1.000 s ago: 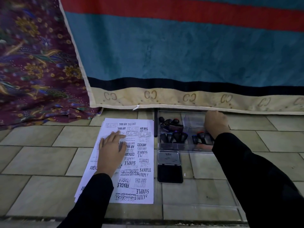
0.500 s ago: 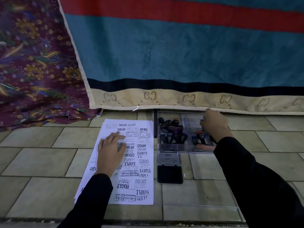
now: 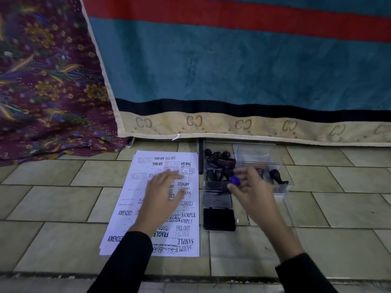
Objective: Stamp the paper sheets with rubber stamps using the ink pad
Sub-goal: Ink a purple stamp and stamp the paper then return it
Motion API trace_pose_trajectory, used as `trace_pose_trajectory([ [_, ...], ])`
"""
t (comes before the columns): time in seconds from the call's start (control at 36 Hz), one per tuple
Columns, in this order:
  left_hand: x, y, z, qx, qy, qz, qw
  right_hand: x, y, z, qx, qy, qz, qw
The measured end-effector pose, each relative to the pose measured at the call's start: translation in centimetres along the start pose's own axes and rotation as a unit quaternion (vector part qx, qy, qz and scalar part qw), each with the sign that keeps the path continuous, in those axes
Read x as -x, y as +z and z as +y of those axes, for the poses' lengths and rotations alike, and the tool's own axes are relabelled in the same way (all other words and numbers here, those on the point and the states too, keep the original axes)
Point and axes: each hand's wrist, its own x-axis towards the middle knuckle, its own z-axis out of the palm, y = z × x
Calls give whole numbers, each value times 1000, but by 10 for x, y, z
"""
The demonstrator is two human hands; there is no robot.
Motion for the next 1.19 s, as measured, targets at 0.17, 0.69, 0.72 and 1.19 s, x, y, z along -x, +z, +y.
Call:
trace_pose_trajectory([
  [0.17,31,22,31,-68,84,-100,989,36,19,12,44,-64,-5,997],
  [0.69,43,40,28,-76,81,-89,990,53,24,16,112,-154,-47,981],
  [0.72,43,40,28,-72,80,-88,990,55,24,17,112,-155,-51,980],
  [1.19,-2,-17,-24,38,-135,44,989,-42,48,-24,60,-142,-21,988],
])
